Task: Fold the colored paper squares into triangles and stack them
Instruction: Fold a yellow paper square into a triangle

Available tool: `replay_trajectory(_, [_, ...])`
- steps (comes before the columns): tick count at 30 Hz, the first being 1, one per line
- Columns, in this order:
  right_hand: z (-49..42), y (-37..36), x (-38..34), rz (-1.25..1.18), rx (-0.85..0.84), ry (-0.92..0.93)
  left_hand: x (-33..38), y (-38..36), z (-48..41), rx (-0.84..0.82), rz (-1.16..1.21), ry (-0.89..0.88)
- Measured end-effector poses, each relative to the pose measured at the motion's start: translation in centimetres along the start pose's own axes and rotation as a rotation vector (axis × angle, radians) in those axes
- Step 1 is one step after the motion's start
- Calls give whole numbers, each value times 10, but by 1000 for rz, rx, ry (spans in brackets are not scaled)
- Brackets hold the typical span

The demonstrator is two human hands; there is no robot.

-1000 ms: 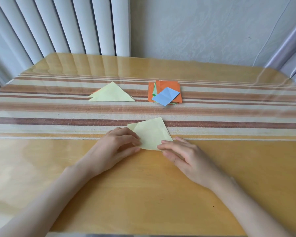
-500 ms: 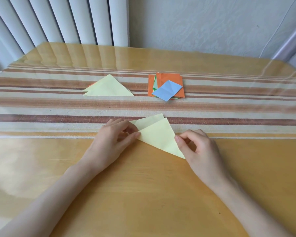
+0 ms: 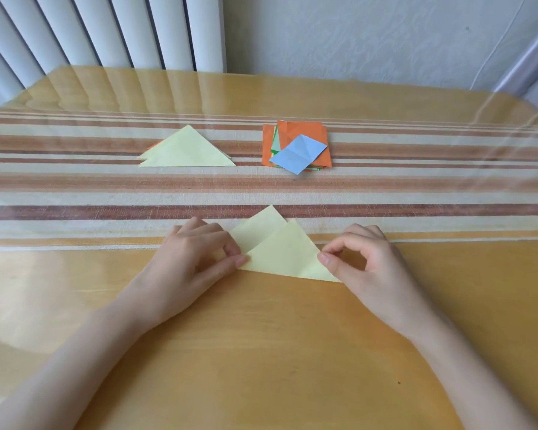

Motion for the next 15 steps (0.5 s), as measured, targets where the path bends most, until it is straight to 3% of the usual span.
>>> replay_trajectory(10, [5,2,4,-12,-131,-138,2,-16,-3,82,-92,43])
replay_trajectory(15, [7,-6,6,237,-115,-46,4,-19,-3,135,-220,19])
Point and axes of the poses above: each hand's wrist, its own z-axis away from the middle knuckle, its own y-axis out of the back of the hand, x = y × z, the point moved 4 cm from there along -z, towards the middle knuckle, and after that the axes turned 8 degrees about x, right-handed, at the moved point
